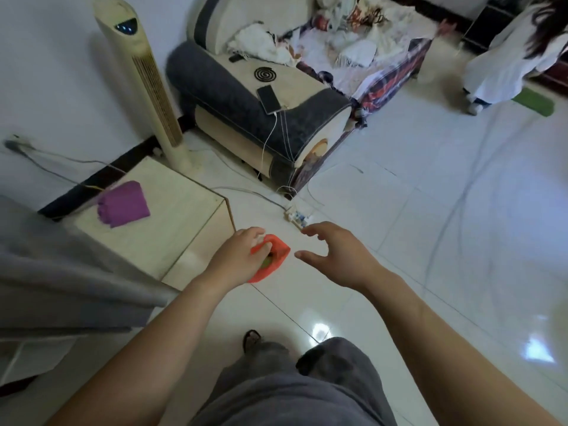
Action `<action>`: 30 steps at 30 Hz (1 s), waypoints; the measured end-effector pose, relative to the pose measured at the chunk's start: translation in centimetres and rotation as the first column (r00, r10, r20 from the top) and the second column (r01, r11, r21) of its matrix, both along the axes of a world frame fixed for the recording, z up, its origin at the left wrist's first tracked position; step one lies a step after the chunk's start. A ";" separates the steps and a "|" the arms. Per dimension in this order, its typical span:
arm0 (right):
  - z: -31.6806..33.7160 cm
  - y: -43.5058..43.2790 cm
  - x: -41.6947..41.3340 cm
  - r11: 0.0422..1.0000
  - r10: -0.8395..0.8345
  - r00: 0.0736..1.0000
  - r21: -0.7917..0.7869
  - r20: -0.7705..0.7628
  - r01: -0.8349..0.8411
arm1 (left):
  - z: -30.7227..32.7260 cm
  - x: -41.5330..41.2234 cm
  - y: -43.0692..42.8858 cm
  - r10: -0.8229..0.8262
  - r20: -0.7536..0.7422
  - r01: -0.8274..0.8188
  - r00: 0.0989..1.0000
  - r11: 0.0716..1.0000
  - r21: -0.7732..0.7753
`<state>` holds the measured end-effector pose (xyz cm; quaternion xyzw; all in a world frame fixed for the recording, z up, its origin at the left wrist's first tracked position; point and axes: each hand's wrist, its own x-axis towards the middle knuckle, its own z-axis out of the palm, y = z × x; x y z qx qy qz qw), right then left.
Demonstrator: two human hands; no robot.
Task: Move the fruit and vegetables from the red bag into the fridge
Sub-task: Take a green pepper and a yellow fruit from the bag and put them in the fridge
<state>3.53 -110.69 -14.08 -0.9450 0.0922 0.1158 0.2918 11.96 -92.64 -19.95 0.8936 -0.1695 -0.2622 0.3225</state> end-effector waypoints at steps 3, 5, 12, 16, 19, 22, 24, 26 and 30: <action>-0.2 -2.2 3.8 0.997 0.075 0.997 0.011 -0.001 -0.075 | -0.2 2.5 -0.5 0.073 -0.028 -0.073 0.997 0.997 0.008; -1.0 -3.6 6.8 0.988 0.154 0.988 0.014 -0.021 -0.153 | -0.6 3.9 -0.5 0.140 -0.019 -0.140 0.990 0.990 0.015; -5.9 -7.5 18.6 0.839 0.540 0.821 0.032 -0.185 -0.544 | -3.7 8.1 -3.1 0.354 -0.014 -0.348 0.935 0.927 0.139; -9.7 -9.3 25.3 0.624 0.751 0.578 0.055 -0.318 -0.780 | -6.9 9.0 -6.2 0.462 -0.056 -0.434 0.885 0.864 0.257; -14.4 -10.2 29.5 0.486 0.819 0.433 0.055 -0.378 -0.872 | -11.0 10.3 -8.3 0.520 -0.065 -0.477 0.852 0.821 0.312; -21.9 -10.9 31.8 0.462 0.823 0.397 0.073 -0.407 -0.884 | -17.8 11.4 -9.2 0.550 -0.080 -0.491 0.831 0.794 0.359; -28.2 -11.3 32.6 0.486 0.815 0.413 0.091 -0.407 -0.869 | -23.8 12.0 -9.3 0.582 -0.092 -0.525 0.808 0.782 0.335; -35.0 -11.6 33.2 0.510 0.809 0.432 0.110 -0.399 -0.853 | -30.8 12.3 -9.1 0.622 -0.104 -0.572 0.776 0.763 0.301; -49.5 -11.9 33.6 0.570 0.787 0.483 0.153 -0.383 -0.807 | -45.5 12.2 -8.9 0.737 -0.148 -0.725 0.659 0.675 0.137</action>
